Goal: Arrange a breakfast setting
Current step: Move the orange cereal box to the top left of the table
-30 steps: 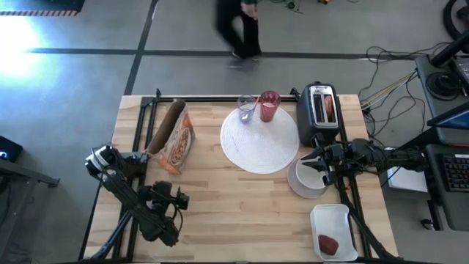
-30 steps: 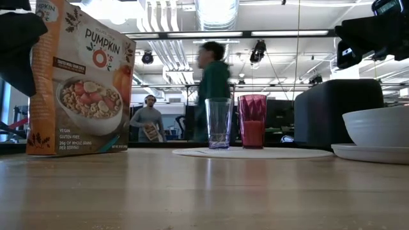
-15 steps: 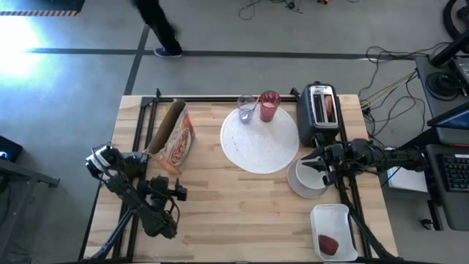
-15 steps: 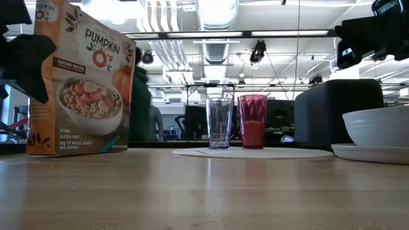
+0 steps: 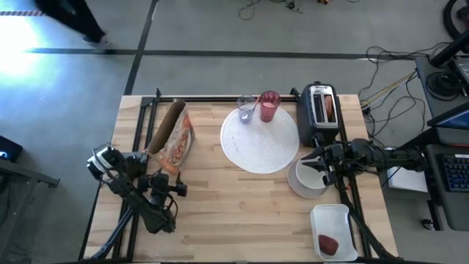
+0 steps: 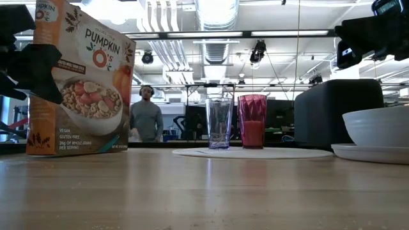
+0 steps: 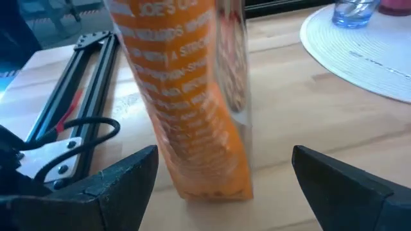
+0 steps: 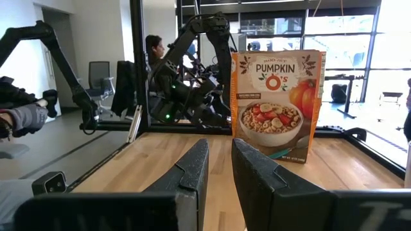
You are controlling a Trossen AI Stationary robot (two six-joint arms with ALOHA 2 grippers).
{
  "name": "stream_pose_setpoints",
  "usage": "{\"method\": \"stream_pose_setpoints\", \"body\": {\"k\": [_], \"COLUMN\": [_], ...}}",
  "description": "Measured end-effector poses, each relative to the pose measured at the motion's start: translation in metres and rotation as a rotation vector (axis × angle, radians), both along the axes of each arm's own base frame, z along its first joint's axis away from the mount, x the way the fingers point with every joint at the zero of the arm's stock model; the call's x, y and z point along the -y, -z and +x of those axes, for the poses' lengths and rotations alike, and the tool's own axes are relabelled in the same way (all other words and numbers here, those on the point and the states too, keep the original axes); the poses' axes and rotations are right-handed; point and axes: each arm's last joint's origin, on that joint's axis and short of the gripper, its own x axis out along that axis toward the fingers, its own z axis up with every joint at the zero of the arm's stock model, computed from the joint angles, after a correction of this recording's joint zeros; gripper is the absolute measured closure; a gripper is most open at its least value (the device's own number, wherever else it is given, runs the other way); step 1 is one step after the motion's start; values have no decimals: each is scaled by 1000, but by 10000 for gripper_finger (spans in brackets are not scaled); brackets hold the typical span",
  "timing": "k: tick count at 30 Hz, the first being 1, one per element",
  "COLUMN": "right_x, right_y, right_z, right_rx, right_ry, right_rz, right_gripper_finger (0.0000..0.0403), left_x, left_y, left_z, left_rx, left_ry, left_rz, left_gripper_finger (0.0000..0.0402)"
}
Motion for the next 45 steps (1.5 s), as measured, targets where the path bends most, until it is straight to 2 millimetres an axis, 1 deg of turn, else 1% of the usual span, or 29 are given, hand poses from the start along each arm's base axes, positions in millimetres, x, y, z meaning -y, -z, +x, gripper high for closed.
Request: {"method": "stream_pose_setpoints", "body": {"k": [5, 12, 15, 22, 25, 28, 34, 37, 39, 42, 45], "right_x": [0, 0, 0, 0, 0, 0, 0, 0, 0, 0, 0], "right_y": [0, 0, 0, 0, 0, 0, 0, 0, 0, 0, 0], "right_z": [0, 0, 0, 0, 0, 0, 0, 0, 0, 0, 0], "right_rx": [0, 0, 0, 0, 0, 0, 0, 0, 0, 0, 0], "right_ry": [0, 0, 0, 0, 0, 0, 0, 0, 0, 0, 0], "right_rz": [0, 0, 0, 0, 0, 0, 0, 0, 0, 0, 0], "right_gripper_finger": [344, 344, 344, 344, 344, 344, 344, 344, 344, 344, 344], "left_x": [-14, -35, -39, -49, -53, -58, -63, -65, -67, -68, -68], "left_y": [6, 14, 16, 17, 17, 18, 24, 25, 27, 28, 30], "left_z": [-1, -2, 2, 10, 13, 11, 13, 15, 16, 19, 22], "left_rx": [-16, -13, -2, 8, -36, -86, -44, -29, -9, 35, 75], "left_ry": [-40, -35, -37, -14, 6, -6, -5, -5, 8, 33, 57], "left_rz": [36, 114, 113, 156, 171, 182, 173, 177, 183, 189, 190], "left_gripper_finger": [59, 58, 61, 89, 90, 86, 86, 98, 113, 144, 187]}}
